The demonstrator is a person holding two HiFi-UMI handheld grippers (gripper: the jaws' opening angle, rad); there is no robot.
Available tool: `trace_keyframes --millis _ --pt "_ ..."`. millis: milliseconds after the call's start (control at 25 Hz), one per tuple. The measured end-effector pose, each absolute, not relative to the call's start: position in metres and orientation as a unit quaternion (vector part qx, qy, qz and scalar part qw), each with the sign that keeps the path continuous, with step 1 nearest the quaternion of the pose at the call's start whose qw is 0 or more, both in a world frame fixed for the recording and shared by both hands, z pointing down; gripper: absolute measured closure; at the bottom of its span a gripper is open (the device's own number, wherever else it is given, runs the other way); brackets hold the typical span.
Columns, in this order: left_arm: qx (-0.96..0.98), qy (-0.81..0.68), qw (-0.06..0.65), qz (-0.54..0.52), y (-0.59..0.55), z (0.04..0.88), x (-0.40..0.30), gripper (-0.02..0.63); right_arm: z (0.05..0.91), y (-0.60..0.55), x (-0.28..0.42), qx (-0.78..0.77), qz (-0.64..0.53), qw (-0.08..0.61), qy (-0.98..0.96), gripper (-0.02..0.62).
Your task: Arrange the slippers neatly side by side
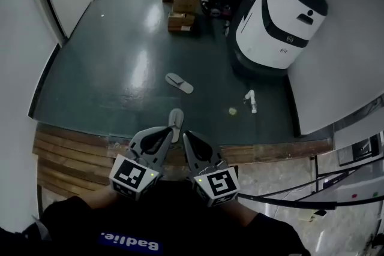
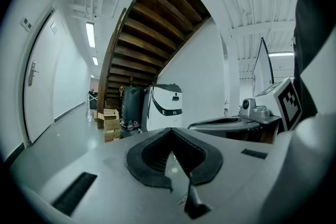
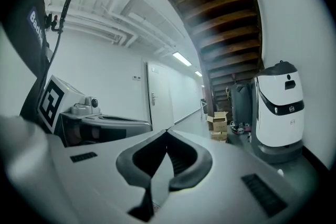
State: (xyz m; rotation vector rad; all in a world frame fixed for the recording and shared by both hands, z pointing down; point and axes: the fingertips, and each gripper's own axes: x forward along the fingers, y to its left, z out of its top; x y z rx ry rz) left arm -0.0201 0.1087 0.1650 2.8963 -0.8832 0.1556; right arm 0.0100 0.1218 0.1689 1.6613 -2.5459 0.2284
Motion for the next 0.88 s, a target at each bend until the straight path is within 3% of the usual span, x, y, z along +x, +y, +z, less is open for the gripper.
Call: trace_keyframes --millis 880 --pt "0.941 -0.327 0.055 0.071 0.122 0.172 0.023 0.606 0.178 0.13 0.056 0.499 0.105 0.0 -0.86 0.597"
